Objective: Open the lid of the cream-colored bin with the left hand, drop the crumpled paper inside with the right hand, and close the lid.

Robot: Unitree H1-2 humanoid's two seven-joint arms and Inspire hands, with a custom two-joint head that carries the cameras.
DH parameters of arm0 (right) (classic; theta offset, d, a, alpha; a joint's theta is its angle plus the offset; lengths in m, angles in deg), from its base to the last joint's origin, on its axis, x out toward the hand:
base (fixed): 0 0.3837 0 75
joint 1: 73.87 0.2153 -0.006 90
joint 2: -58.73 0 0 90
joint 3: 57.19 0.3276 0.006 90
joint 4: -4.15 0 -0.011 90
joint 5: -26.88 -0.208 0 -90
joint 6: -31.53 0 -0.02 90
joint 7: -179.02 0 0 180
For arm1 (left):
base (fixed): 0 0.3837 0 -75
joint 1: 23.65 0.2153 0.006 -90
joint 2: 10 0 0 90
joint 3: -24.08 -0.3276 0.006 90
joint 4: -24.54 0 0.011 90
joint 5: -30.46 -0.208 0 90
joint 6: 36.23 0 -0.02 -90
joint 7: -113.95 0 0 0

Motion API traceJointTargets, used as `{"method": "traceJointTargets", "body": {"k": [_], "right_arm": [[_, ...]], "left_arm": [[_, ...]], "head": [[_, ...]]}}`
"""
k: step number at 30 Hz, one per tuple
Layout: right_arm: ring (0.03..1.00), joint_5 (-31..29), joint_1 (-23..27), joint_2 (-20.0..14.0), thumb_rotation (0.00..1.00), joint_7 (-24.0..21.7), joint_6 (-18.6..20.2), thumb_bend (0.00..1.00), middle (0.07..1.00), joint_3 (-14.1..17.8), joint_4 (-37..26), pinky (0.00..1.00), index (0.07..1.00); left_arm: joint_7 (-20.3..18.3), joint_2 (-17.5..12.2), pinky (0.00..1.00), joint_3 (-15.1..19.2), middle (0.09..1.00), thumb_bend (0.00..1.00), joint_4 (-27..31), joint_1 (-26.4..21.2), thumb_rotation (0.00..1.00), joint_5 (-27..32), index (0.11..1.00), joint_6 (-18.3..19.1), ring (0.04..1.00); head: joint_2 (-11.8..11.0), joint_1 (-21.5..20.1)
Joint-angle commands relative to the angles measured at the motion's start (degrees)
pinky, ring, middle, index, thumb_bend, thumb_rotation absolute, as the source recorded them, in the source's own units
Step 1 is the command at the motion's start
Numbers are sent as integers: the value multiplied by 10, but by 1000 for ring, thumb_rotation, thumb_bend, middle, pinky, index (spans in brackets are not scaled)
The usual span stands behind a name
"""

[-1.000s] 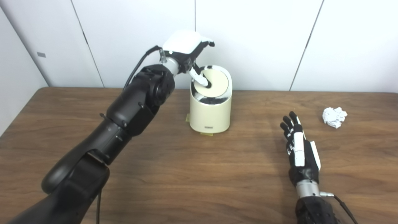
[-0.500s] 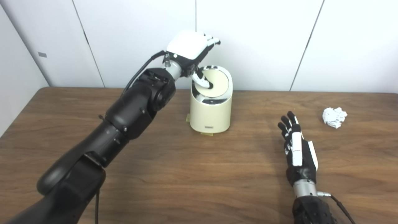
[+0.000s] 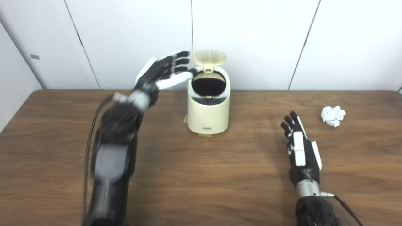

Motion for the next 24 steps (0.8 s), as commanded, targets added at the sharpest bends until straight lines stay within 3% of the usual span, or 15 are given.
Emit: {"method": "traceJointTargets", "body": {"k": [1, 3, 7, 14, 19, 22, 24], "right_arm": [[916, -1, 10, -12, 916, -5, -26, 550, 942, 4, -21, 987, 949], [912, -6, 9, -16, 891, -8, -24, 548, 941, 6, -23, 981, 946], [925, -7, 9, -33, 802, -15, -26, 575, 946, 8, -28, 972, 948], [891, -21, 23, -64, 555, -19, -9, 638, 925, 29, -40, 879, 931], [874, -48, 46, -101, 466, -33, -24, 676, 931, 55, -10, 840, 927], [849, -58, 60, -115, 401, -29, -21, 710, 934, 74, -4, 802, 924], [829, -9, 65, -127, 398, -8, 12, 720, 913, 72, -36, 758, 911]], "left_arm": [[27, 2, 901, 7, 925, 547, 37, 18, 628, 19, 944, -37, 914], [44, 4, 909, 6, 939, 505, 53, 48, 723, 24, 958, -52, 928], [71, 0, 960, 5, 951, 523, 80, 117, 772, 28, 972, -92, 952], [113, 8, 998, -5, 949, 511, 130, 195, 784, 24, 967, -106, 970], [154, 17, 1000, -27, 933, 537, 117, 223, 697, -10, 929, -168, 922], [164, 18, 1000, -34, 942, 564, 106, 230, 705, -11, 939, -187, 951], [167, 14, 988, -35, 942, 567, 99, 231, 706, -8, 944, -195, 954]], "head": [[0, -2], [1, -4], [3, -3], [9, 0], [12, -7], [9, -22], [6, -49]]}}
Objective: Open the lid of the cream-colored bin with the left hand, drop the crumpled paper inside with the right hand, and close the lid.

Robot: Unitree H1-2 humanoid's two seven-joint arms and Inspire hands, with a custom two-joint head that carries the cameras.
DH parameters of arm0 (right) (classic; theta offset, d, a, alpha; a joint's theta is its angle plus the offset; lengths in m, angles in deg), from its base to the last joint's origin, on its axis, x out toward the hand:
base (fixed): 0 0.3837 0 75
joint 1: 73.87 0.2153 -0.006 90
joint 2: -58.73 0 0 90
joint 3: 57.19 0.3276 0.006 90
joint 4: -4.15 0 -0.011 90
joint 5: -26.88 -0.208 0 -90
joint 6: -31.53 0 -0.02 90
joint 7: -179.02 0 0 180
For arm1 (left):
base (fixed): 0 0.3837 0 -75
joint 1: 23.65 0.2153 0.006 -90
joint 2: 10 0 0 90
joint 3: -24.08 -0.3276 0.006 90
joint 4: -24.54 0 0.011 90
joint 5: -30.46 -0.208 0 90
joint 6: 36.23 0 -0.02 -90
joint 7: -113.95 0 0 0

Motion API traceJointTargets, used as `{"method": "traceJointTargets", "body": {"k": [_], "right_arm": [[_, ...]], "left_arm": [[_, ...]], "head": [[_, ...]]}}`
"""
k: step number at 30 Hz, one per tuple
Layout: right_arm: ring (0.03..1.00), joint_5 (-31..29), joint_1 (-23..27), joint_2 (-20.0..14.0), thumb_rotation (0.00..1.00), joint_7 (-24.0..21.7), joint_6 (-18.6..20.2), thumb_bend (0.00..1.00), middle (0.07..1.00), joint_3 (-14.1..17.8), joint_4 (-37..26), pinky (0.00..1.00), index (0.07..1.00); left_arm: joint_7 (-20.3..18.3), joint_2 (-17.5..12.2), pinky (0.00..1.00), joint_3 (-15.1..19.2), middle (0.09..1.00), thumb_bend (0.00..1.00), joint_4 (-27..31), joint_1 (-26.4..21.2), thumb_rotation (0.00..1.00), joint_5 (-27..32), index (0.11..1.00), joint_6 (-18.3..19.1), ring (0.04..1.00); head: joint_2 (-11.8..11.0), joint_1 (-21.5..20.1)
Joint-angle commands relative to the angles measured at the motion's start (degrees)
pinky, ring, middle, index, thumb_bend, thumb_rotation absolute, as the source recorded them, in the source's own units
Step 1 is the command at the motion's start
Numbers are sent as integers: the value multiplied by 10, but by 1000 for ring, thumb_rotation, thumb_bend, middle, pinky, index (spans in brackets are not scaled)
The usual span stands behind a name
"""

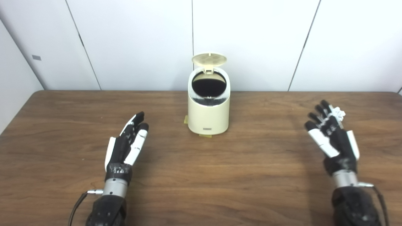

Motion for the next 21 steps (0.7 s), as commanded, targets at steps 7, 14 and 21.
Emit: {"method": "traceJointTargets", "body": {"k": [7, 14, 21], "right_arm": [[875, 141, 52, -54, 295, 48, 61, 767, 886, -1, -65, 856, 891], [915, 269, 83, -104, 254, 51, 124, 794, 918, -28, -74, 858, 897], [955, 323, 117, -143, 180, 41, 162, 839, 949, -47, -12, 879, 911]], "left_arm": [[3, -24, 998, 7, 944, 580, -5, -19, 713, 21, 968, -14, 957], [-22, -59, 1000, 18, 963, 558, -25, -36, 713, 69, 992, -27, 965], [-29, -78, 1000, 11, 961, 504, -5, -31, 731, 76, 1000, -5, 966]], "head": [[-5, -90], [-10, -194], [-7, -196]]}}
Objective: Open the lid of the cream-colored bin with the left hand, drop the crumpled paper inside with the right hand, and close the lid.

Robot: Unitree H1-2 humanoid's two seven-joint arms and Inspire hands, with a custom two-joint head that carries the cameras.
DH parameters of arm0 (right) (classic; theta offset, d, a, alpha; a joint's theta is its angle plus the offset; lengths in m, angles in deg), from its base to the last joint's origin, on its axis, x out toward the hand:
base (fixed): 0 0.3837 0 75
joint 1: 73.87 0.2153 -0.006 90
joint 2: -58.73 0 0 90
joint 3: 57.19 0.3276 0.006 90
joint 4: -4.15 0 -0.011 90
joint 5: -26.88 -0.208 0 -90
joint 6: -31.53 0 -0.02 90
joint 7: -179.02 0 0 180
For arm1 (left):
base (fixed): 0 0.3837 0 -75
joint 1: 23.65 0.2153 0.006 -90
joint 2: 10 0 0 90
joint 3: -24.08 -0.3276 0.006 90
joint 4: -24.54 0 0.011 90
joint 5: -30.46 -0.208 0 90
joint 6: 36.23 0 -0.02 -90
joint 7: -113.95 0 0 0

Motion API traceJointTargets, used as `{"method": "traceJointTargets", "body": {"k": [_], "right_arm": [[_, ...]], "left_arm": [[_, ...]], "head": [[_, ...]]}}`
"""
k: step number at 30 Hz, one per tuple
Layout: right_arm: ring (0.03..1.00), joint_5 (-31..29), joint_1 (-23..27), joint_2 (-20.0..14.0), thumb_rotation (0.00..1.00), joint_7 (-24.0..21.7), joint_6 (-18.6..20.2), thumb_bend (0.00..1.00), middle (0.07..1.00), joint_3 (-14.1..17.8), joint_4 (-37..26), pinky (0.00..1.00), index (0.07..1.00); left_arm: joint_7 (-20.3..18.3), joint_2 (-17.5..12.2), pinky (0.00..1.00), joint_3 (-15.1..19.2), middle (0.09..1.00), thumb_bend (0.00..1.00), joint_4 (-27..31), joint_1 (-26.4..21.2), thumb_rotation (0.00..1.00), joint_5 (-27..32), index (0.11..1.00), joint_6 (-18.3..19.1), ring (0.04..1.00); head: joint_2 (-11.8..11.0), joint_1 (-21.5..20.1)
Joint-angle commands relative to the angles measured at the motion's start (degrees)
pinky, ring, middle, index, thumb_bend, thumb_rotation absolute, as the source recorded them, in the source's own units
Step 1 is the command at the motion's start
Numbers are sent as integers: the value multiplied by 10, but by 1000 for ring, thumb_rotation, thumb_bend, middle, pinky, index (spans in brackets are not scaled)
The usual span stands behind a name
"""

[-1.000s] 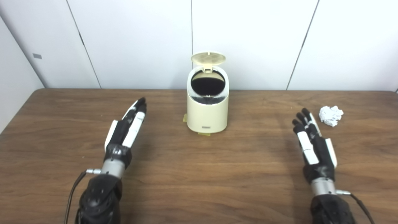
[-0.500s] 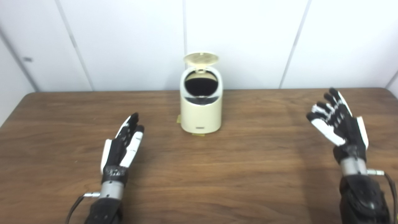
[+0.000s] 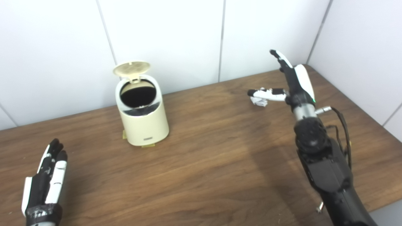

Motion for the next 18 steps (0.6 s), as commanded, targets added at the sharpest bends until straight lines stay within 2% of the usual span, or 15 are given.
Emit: {"method": "traceJointTargets", "body": {"k": [1, 5, 12, 18], "right_arm": [[951, 22, 30, -30, 172, 1, -4, 849, 946, -5, 12, 871, 912], [937, 46, 53, -44, 121, 0, 1, 893, 938, -29, 58, 836, 897], [908, 74, 122, -64, 128, -19, 11, 964, 909, -82, 174, 775, 873], [891, 69, 164, -71, 111, -36, 12, 964, 892, -110, 250, 769, 850]], "left_arm": [[-1, -7, 1000, 0, 961, 497, 24, -15, 719, 8, 1000, -3, 968], [-8, -9, 1000, 3, 970, 470, 32, -15, 674, 27, 1000, -5, 971], [-6, -17, 1000, 0, 961, 496, 69, -13, 666, 25, 994, 31, 993], [-4, -20, 1000, -2, 960, 494, 85, -14, 645, 18, 993, 46, 1000]], "head": [[2, 2], [3, 7], [7, 15], [8, 15]]}}
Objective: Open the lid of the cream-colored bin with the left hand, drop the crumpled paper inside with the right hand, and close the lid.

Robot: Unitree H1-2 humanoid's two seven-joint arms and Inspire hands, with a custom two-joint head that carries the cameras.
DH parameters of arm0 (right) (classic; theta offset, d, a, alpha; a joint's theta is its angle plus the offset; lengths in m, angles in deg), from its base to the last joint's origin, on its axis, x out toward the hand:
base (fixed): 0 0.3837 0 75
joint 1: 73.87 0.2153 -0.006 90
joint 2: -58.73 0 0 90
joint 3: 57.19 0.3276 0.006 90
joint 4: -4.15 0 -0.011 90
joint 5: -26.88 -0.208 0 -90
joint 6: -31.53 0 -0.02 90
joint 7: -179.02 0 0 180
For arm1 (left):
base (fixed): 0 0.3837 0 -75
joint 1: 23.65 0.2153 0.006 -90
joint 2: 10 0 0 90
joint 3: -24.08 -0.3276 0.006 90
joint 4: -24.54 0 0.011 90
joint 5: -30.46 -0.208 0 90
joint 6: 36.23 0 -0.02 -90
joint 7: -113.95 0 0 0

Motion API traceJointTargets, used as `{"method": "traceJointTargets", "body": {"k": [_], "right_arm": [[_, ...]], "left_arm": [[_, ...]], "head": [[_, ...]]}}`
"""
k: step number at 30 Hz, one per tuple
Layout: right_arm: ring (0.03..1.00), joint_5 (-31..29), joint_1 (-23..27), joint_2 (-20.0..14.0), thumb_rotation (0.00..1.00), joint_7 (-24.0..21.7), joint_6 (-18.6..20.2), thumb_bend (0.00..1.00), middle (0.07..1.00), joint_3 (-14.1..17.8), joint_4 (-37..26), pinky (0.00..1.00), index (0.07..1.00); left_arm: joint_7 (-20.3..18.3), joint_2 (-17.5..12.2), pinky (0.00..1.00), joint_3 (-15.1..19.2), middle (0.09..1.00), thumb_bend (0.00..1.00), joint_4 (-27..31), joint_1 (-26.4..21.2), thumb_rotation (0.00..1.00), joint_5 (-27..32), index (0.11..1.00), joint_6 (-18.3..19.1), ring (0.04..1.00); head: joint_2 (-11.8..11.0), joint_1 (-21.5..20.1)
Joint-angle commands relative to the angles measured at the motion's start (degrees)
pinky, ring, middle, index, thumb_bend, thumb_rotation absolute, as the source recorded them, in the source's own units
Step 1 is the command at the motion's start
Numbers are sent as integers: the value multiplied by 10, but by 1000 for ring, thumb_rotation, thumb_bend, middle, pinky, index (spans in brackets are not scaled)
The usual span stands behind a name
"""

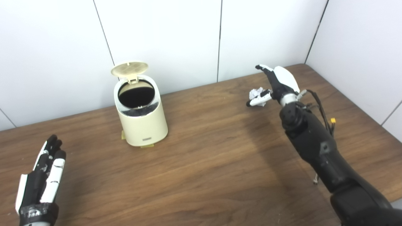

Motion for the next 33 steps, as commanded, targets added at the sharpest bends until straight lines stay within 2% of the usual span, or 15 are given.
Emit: {"method": "traceJointTargets", "body": {"k": [1, 4, 7, 13, 16, 22, 24, 25, 31, 32, 33], "right_arm": [[889, 2, 37, -21, 110, 5, -10, 964, 891, -2, 2, 770, 849], [864, 2, 47, -20, 99, 6, -8, 966, 870, -7, 20, 777, 829], [816, -6, 56, -17, 71, 9, -7, 960, 848, -6, 37, 702, 806], [743, -16, 55, -21, 28, 25, -27, 933, 783, -4, 62, 657, 746], [679, -20, 54, -29, 45, 17, -23, 904, 730, -6, 65, 592, 712], [600, -26, 48, -45, 13, 4, -17, 884, 645, -6, 68, 561, 641], [526, -26, 41, -51, 2, -5, -6, 850, 624, -7, 52, 457, 636], [515, -29, 37, -54, 1, -12, 1, 844, 621, -5, 43, 443, 637], [528, -34, 26, -68, 0, -49, 22, 820, 614, -11, 15, 481, 633], [504, -36, 25, -67, 0, -55, 26, 696, 552, -12, 13, 456, 626], [484, -38, 25, -67, 0, -60, 28, 595, 492, -13, 10, 434, 569]], "left_arm": [[1, -8, 1000, -3, 960, 495, 22, -17, 646, -5, 993, -3, 1000], [3, -9, 1000, -5, 959, 497, 26, -18, 644, -7, 991, 1, 1000], [4, -8, 1000, -8, 964, 487, 30, -18, 639, -12, 992, 2, 1000], [7, -9, 1000, -10, 968, 477, 39, -17, 637, -15, 994, 10, 1000], [5, -11, 1000, -7, 969, 481, 36, -19, 625, -13, 991, 6, 1000], [4, -16, 1000, -7, 956, 479, 37, -21, 616, -20, 990, 0, 1000], [4, -16, 1000, -7, 963, 473, 41, -21, 622, -19, 992, 8, 1000], [4, -15, 1000, -6, 965, 472, 42, -21, 622, -18, 992, 8, 1000], [5, -15, 1000, -3, 965, 471, 41, -22, 652, -16, 997, 5, 1000], [5, -15, 1000, -2, 968, 465, 42, -22, 652, -15, 999, 6, 1000], [6, -14, 1000, -2, 967, 462, 43, -23, 652, -14, 1000, 6, 1000]], "head": [[0, 0], [2, 1], [2, 2], [5, 5], [7, 6], [13, 2], [16, 1], [17, 0], [25, 2], [27, 3], [28, 4]]}}
